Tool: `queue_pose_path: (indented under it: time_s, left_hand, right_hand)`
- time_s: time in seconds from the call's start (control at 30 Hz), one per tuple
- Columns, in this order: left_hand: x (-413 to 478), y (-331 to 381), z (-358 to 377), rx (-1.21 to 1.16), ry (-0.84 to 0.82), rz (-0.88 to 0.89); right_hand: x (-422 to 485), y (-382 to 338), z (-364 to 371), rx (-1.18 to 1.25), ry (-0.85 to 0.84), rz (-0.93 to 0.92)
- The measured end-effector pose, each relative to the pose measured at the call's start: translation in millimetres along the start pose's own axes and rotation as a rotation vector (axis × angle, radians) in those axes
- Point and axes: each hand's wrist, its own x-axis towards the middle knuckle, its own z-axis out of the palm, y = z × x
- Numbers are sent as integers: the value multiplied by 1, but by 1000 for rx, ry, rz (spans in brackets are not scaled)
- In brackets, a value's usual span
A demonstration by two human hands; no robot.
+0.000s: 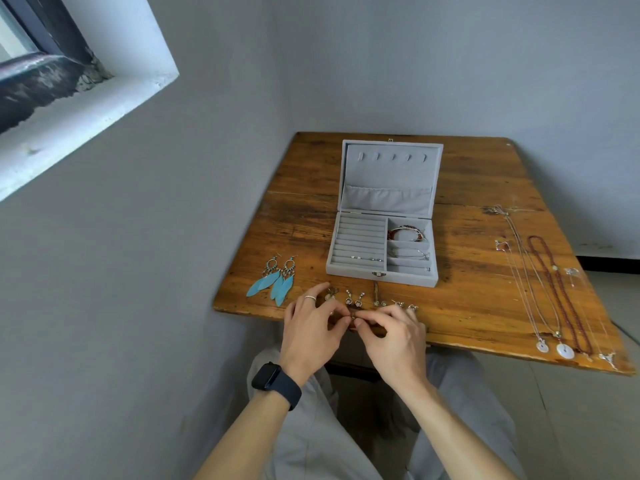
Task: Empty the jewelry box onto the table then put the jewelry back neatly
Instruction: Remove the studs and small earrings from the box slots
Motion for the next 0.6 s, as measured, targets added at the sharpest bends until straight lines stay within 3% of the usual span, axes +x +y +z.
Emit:
queue_pose_path:
  time_s: [0.33,0.6]
  left_hand:
    - [2,-3,-6,-18,-5,17]
    - [8,-21,-27,-185,19,-7]
  right_hand:
    - [-1,0,-3,4,-17,8]
    - [2,2,-30,177,-168,27]
